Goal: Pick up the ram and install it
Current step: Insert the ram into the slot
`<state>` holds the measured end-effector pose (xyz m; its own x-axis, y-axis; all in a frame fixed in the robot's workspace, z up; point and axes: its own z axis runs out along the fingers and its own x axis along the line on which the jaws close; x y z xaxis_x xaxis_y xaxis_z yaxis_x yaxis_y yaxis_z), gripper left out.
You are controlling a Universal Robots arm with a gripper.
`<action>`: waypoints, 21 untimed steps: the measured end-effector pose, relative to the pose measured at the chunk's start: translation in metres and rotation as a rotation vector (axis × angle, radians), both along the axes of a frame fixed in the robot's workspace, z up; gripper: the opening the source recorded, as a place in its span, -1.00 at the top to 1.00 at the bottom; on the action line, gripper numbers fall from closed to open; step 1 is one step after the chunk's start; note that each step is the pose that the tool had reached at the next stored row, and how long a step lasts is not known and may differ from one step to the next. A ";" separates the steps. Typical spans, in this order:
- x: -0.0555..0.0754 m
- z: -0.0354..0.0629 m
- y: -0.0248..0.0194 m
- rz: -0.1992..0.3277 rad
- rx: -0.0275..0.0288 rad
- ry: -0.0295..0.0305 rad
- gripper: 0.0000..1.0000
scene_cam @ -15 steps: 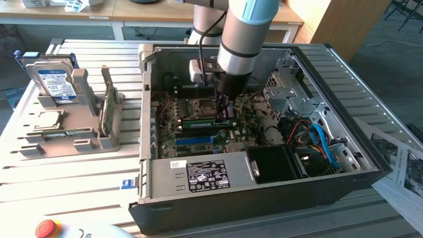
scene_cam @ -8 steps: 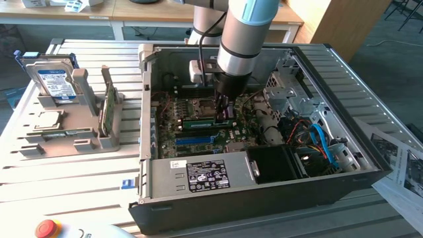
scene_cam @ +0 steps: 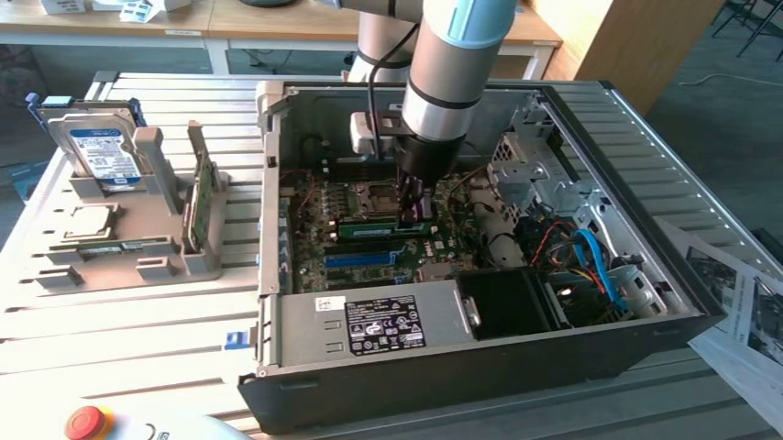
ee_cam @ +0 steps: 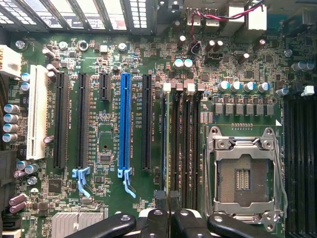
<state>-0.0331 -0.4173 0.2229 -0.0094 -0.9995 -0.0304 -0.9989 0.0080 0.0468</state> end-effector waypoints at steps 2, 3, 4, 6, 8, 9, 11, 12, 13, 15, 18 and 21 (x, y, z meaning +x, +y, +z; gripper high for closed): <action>0.000 -0.0001 0.0000 0.000 0.0001 -0.0001 0.76; 0.000 -0.0001 0.0000 0.000 0.0002 -0.0001 0.76; 0.000 -0.0001 0.0000 0.000 0.0002 -0.0001 0.76; 0.000 -0.0001 0.0000 0.000 0.0002 -0.0001 0.76; 0.000 -0.0001 0.0000 0.000 0.0002 0.0000 0.76; 0.000 -0.0001 0.0000 0.000 0.0002 0.0000 0.76; 0.000 -0.0001 0.0000 0.000 0.0002 -0.0001 0.76; 0.000 -0.0001 0.0000 0.000 0.0003 -0.0004 0.76; 0.000 -0.0001 0.0000 0.000 0.0003 -0.0003 0.75; 0.000 -0.0001 0.0001 0.000 0.0003 -0.0001 0.63; 0.000 -0.0001 0.0000 0.000 0.0003 -0.0001 0.40; 0.000 -0.0001 0.0000 0.000 0.0002 -0.0001 0.26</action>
<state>-0.0331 -0.4173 0.2228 -0.0094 -0.9995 -0.0306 -0.9989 0.0080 0.0467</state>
